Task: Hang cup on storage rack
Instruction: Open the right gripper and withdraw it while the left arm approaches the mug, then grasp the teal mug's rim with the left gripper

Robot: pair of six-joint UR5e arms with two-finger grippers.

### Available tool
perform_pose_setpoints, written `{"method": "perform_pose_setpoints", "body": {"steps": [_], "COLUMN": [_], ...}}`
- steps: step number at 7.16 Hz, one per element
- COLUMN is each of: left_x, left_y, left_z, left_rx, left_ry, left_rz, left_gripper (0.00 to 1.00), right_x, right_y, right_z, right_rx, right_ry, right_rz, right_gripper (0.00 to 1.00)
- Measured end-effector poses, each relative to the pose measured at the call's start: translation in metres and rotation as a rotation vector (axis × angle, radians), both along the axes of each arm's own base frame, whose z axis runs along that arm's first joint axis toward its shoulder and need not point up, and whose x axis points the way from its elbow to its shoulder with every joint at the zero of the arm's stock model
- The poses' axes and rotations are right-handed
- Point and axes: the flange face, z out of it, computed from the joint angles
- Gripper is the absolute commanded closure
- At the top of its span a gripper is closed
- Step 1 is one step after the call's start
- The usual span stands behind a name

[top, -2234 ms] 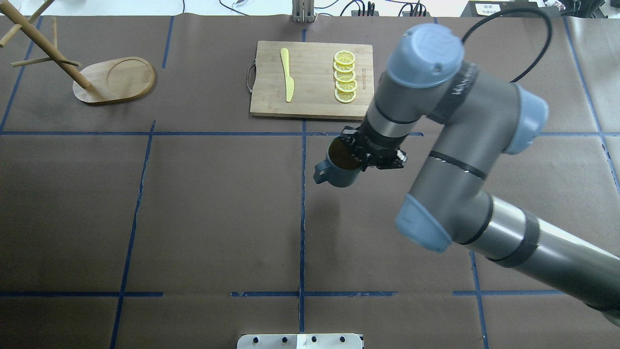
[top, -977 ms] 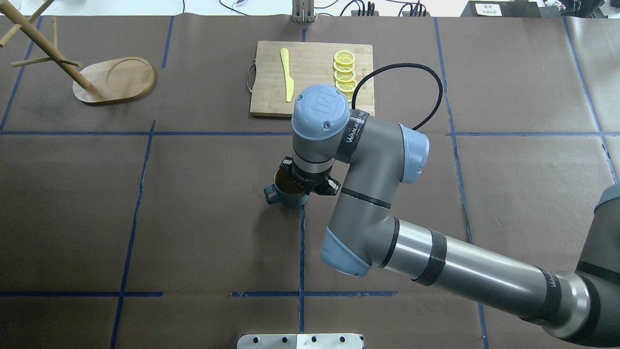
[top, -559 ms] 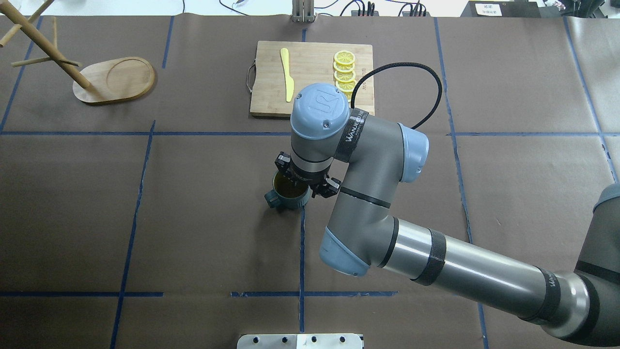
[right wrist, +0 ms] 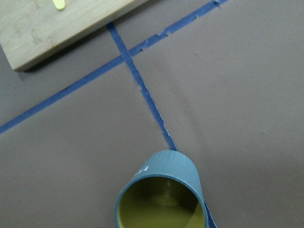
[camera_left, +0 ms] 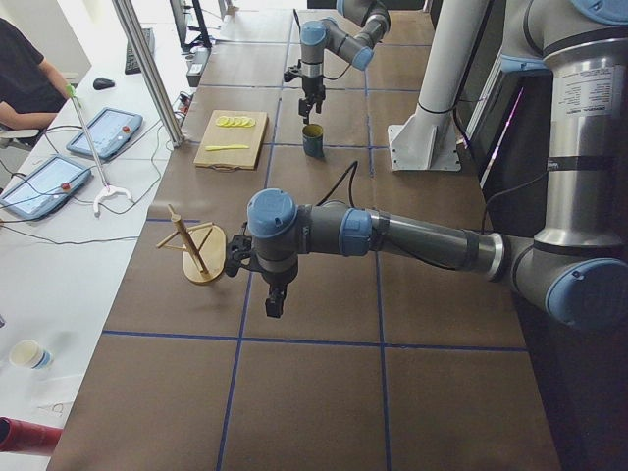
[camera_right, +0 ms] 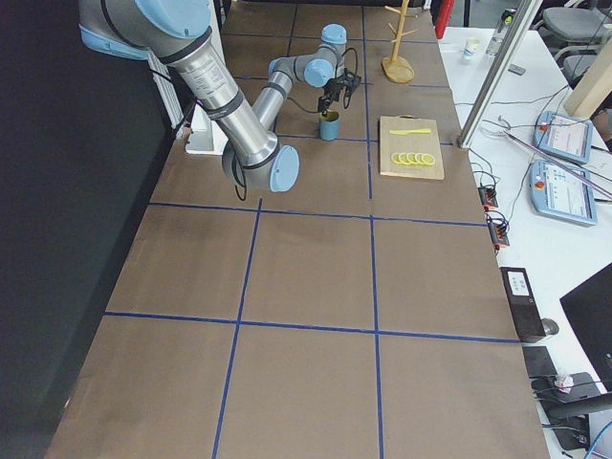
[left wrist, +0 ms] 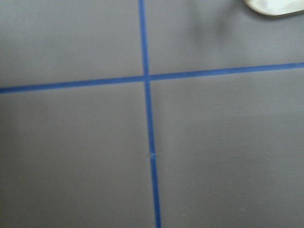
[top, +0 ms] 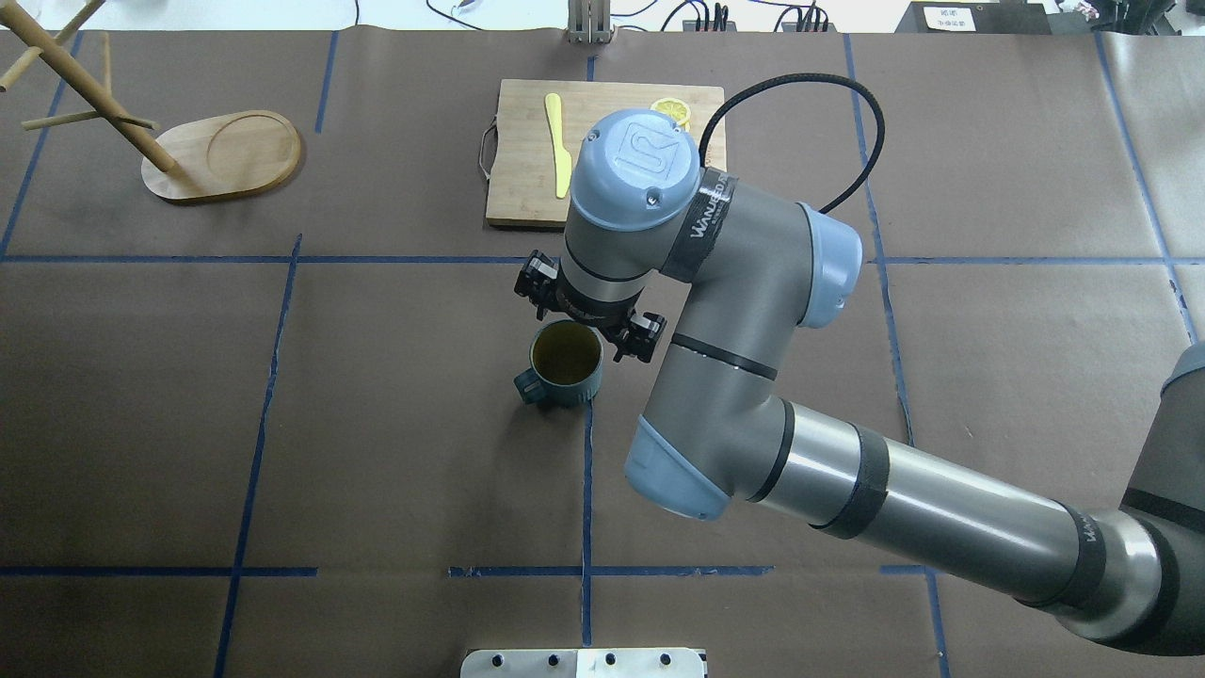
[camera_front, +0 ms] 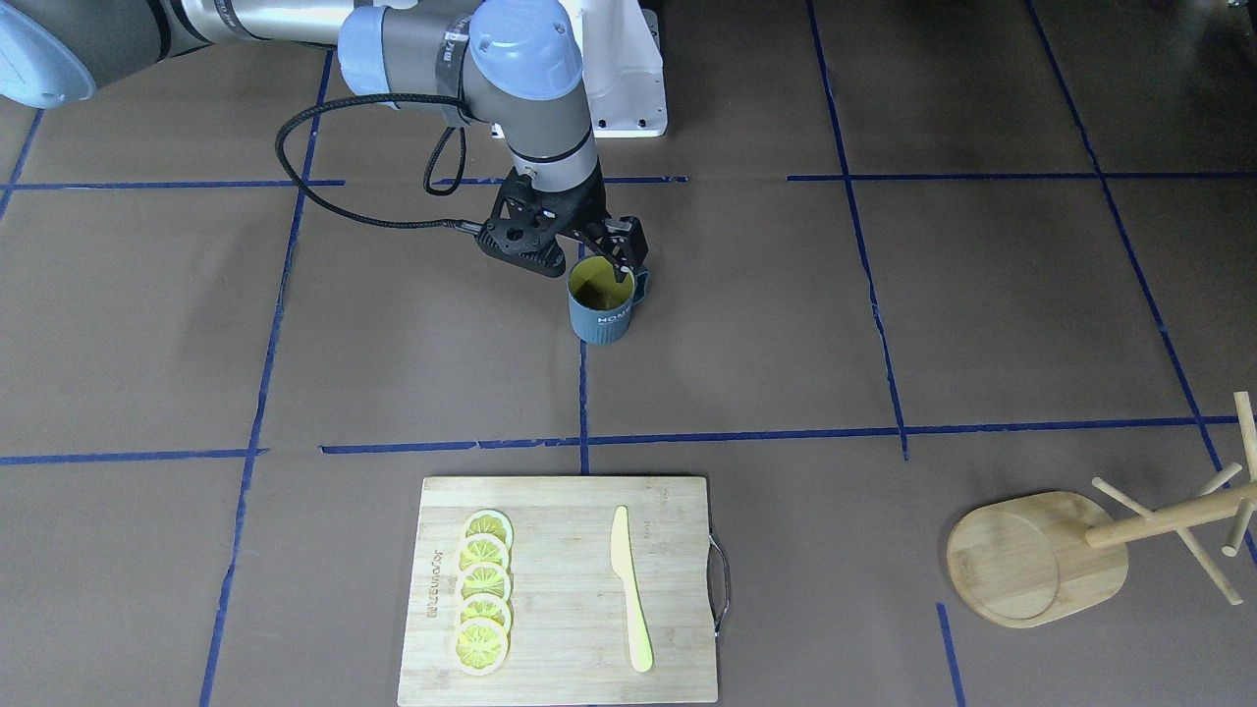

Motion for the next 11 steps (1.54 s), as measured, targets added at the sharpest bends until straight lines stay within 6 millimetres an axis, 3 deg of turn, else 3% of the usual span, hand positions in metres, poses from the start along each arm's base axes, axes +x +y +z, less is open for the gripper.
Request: {"method": "perform_pose_setpoints", "body": {"steps": [1,3,4,6,8,9,11], "left_x": [0.019,0.08,0.126,0.241,0.348,0.383,0.43], "left_y": [0.01,0.02,0.016,0.009,0.024,0.035,0.036], "left_z": [-0.035,-0.092,-0.122,-0.209,-0.288,-0.307,-0.322], "left_rx": [0.065,0.116,0.129,0.198,0.368,0.465,0.604], "left_ry": [0.002,0.026,0.05,0.126,0.126,0.134,0.252], "left_rz": [0.039,0.116,0.169,0.275,0.325,0.327,0.299], "left_gripper": [0.0,0.0,0.0,0.0,0.0,0.0,0.0], "right_x": [0.027,0.086,0.118,0.179,0.242,0.274,0.32], "right_y": [-0.015,-0.052,-0.065,-0.09,-0.115,-0.124,-0.135], "right_z": [-0.004,0.01,0.029,0.081,0.137,0.167,0.215], "right_rx": [-0.004,-0.017,0.008,0.062,0.112,0.144,0.198], "right_ry": [-0.014,-0.034,-0.027,0.008,0.04,0.061,0.098], "right_rz": [0.024,0.052,0.054,0.034,-0.016,-0.047,-0.106], "right_gripper": [0.0,0.0,0.0,0.0,0.0,0.0,0.0]}}
